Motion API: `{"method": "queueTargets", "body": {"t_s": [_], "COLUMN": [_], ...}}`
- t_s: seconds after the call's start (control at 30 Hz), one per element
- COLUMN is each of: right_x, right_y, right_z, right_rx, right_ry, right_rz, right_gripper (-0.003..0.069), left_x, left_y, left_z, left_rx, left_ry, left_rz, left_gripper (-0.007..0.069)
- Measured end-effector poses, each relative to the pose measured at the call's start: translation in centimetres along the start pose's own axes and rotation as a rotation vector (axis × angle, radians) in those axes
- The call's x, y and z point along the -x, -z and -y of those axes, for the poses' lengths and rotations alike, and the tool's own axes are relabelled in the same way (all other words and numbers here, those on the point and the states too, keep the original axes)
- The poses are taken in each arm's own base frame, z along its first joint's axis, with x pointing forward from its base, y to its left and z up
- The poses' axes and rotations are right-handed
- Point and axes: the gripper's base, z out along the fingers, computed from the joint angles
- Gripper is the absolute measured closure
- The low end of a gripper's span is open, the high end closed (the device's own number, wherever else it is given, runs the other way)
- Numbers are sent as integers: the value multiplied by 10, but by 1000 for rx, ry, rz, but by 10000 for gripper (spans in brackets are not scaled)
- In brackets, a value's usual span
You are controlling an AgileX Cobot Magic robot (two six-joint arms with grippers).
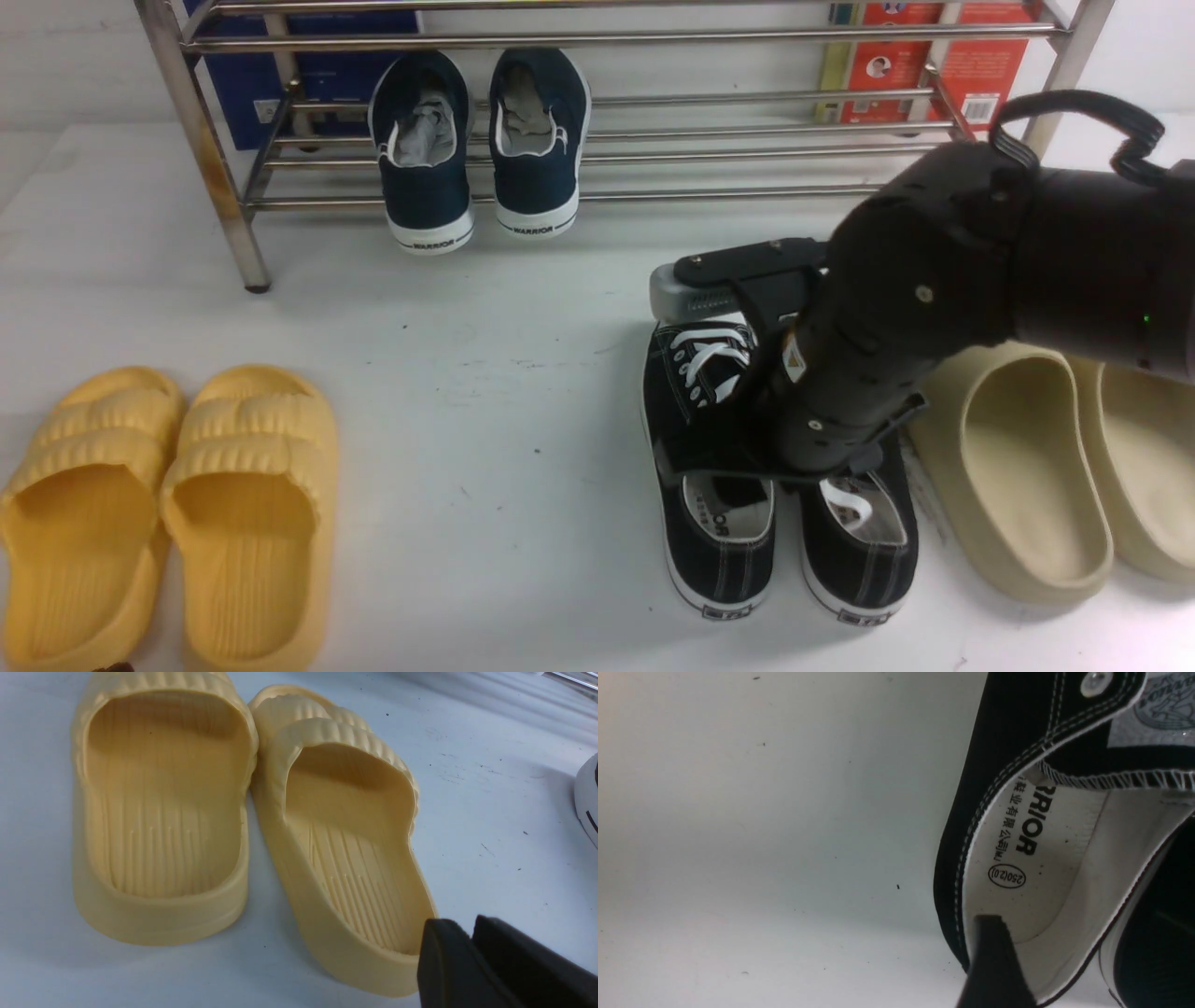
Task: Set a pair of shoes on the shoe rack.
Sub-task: Use the right arm to grab the shoe closest to it
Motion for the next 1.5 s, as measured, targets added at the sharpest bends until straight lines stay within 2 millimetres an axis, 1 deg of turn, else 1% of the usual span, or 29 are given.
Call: {"method": "queueTargets", "body": {"t_s": [0.17, 0.37, 0.43, 0.53, 0.67, 0.77, 0.87, 1.0, 1.2, 1.37, 1.4, 1.43, 1.47, 1.5], "right_x": [1, 1, 1, 3, 10, 11, 13, 15, 17, 18, 18, 18, 18, 17], "right_y": [-5, -19, -20, -18, -11, -12, -18, -33, -53, -63, -66, -67, -67, -67], "right_z": [2, 4, 4, 3, 1, 2, 6, 14, 14, 17, 18, 19, 19, 19], "right_rx": [-29, -60, -62, -59, -53, -56, -65, -77, -77, -85, -90, -93, -92, -98], "right_ry": [17, 10, 11, 11, -7, -28, -49, -84, -91, -101, -103, -101, -102, -97], "right_rz": [-4, -30, -32, -24, 12, 11, -1, -32, -40, -57, -63, -64, -64, -65], "right_gripper": [228, 230, 230, 230, 230, 230, 230, 230, 238, 296, 349, 386, 394, 463], "left_x": [0, 0, 0, 0, 0, 0, 0, 0, 0, 0, 0, 0, 0, 0], "left_y": [0, 0, 0, 0, 0, 0, 0, 0, 0, 0, 0, 0, 0, 0], "left_z": [0, 0, 0, 0, 0, 0, 0, 0, 0, 0, 0, 0, 0, 0], "left_rx": [0, 0, 0, 0, 0, 0, 0, 0, 0, 0, 0, 0, 0, 0], "left_ry": [0, 0, 0, 0, 0, 0, 0, 0, 0, 0, 0, 0, 0, 0], "left_rz": [0, 0, 0, 0, 0, 0, 0, 0, 0, 0, 0, 0, 0, 0], "left_gripper": [529, 525, 524, 523, 522, 520, 516, 512, 507, 500, 498, 498, 497, 496]}}
